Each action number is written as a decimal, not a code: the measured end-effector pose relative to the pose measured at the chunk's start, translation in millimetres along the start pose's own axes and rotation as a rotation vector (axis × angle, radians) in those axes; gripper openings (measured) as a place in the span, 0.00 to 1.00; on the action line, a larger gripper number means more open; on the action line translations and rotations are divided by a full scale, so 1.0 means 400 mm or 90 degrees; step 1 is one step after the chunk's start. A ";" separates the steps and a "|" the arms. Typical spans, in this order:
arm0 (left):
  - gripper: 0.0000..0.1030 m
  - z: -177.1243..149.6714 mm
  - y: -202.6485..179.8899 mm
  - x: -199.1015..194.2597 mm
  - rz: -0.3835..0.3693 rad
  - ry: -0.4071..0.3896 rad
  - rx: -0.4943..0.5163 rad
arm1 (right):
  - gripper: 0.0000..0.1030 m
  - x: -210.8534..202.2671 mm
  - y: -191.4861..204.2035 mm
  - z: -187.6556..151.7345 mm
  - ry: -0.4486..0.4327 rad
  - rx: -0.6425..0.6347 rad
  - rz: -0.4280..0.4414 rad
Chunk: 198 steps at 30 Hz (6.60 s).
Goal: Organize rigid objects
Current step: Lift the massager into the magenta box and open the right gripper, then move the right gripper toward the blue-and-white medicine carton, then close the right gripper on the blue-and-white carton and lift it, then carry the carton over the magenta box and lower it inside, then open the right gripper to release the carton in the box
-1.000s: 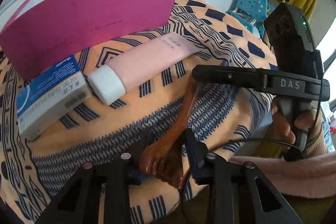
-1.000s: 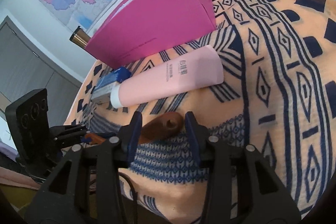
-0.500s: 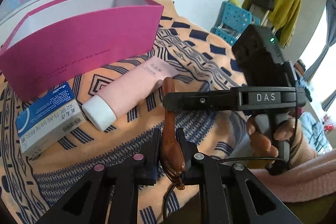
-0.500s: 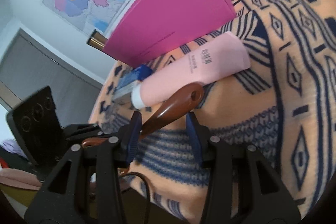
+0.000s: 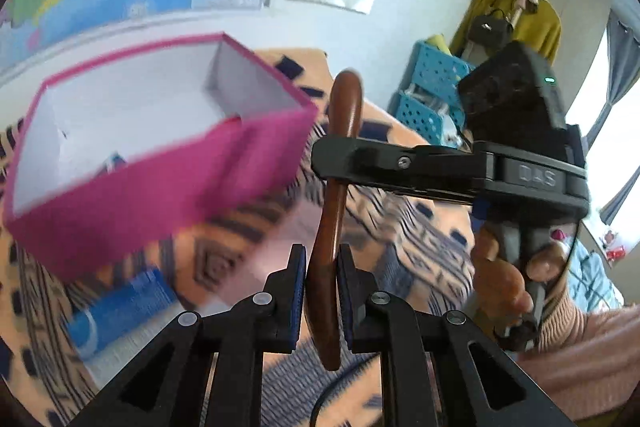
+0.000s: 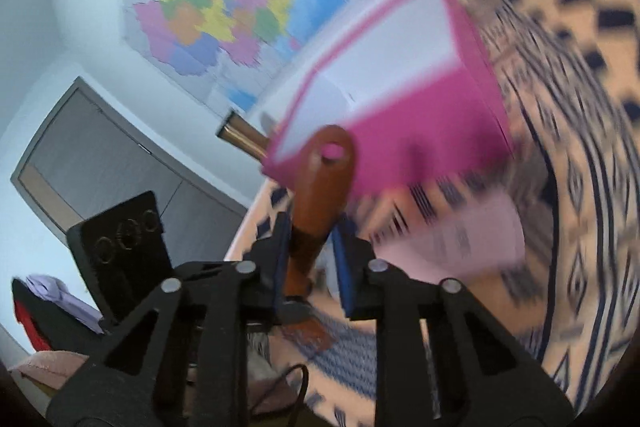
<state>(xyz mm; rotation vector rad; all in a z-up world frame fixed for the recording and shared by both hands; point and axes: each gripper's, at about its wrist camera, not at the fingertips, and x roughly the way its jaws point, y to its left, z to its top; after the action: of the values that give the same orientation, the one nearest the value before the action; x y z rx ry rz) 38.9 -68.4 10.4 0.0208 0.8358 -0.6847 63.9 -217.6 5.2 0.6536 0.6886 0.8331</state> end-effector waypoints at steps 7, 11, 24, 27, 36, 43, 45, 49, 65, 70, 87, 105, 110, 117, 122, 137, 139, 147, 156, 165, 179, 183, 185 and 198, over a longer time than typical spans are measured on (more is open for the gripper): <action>0.17 0.149 0.050 -0.014 0.041 -0.024 0.005 | 0.21 0.030 0.038 0.148 -0.070 -0.019 0.003; 0.18 0.214 0.074 0.003 0.073 -0.014 0.005 | 0.21 0.055 0.026 0.208 -0.104 -0.003 0.002; 0.18 0.271 0.154 0.077 0.124 0.037 0.018 | 0.20 0.111 -0.093 0.254 -0.117 0.087 -0.033; 0.18 0.265 0.161 0.106 0.122 0.054 0.015 | 0.20 0.105 -0.106 0.245 -0.113 0.090 -0.047; 0.38 0.195 0.182 0.055 0.101 -0.001 -0.012 | 0.26 0.070 -0.067 0.194 -0.086 0.012 -0.103; 0.52 0.104 0.166 -0.048 0.126 -0.061 -0.025 | 0.36 0.033 -0.016 0.140 -0.063 -0.073 -0.128; 0.53 0.077 0.173 -0.062 0.126 -0.064 -0.039 | 0.39 0.029 -0.010 0.125 -0.050 -0.088 -0.131; 0.53 0.008 0.189 -0.080 0.152 -0.055 -0.066 | 0.43 0.031 -0.010 0.096 -0.020 -0.099 -0.138; 0.56 -0.192 0.330 -0.146 0.252 -0.018 -0.222 | 0.43 0.217 0.016 -0.014 0.147 -0.137 -0.108; 0.56 -0.215 0.344 -0.148 0.241 -0.015 -0.240 | 0.43 0.289 0.028 -0.035 0.189 -0.157 -0.116; 0.45 -0.231 0.333 -0.093 0.165 0.021 -0.247 | 0.43 0.393 0.032 -0.058 0.243 -0.186 -0.144; 0.44 -0.227 0.325 -0.103 0.160 0.018 -0.260 | 0.43 0.423 0.049 -0.063 0.255 -0.212 -0.165; 0.44 -0.214 0.311 -0.122 0.165 0.004 -0.250 | 0.43 0.403 0.062 -0.058 0.243 -0.222 -0.160; 0.44 -0.186 0.290 -0.158 0.162 -0.021 -0.235 | 0.43 0.364 0.093 -0.042 0.218 -0.239 -0.150; 0.44 -0.162 0.270 -0.175 0.159 -0.037 -0.216 | 0.43 0.336 0.116 -0.026 0.197 -0.248 -0.148; 0.44 -0.069 0.231 -0.210 0.169 -0.089 -0.153 | 0.43 0.264 0.167 0.039 0.130 -0.269 -0.140; 0.44 -0.053 0.224 -0.207 0.181 -0.091 -0.136 | 0.43 0.257 0.173 0.051 0.119 -0.276 -0.145; 0.44 -0.007 0.229 -0.190 0.193 -0.091 -0.109 | 0.43 0.239 0.187 0.098 0.083 -0.284 -0.153; 0.44 0.044 0.268 -0.195 0.202 -0.103 -0.118 | 0.43 0.261 0.192 0.152 0.066 -0.289 -0.155; 0.44 0.072 0.320 -0.162 0.195 -0.083 -0.148 | 0.43 0.303 0.165 0.200 0.074 -0.265 -0.159; 0.44 0.075 0.389 -0.125 0.204 -0.045 -0.196 | 0.43 0.389 0.101 0.210 0.133 -0.221 -0.168; 0.44 0.074 0.401 -0.119 0.201 -0.036 -0.209 | 0.43 0.413 0.086 0.205 0.155 -0.215 -0.176; 0.44 0.073 0.406 -0.120 0.203 -0.037 -0.212 | 0.43 0.424 0.078 0.201 0.165 -0.211 -0.182; 0.45 0.065 0.359 -0.155 0.227 -0.083 -0.171 | 0.43 0.414 0.065 0.193 0.157 -0.192 -0.167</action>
<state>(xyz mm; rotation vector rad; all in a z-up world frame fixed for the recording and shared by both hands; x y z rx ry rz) 108.6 71.4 36.0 -0.1134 0.7675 -0.2324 192.1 -86.2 24.6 0.1834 0.8302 0.7585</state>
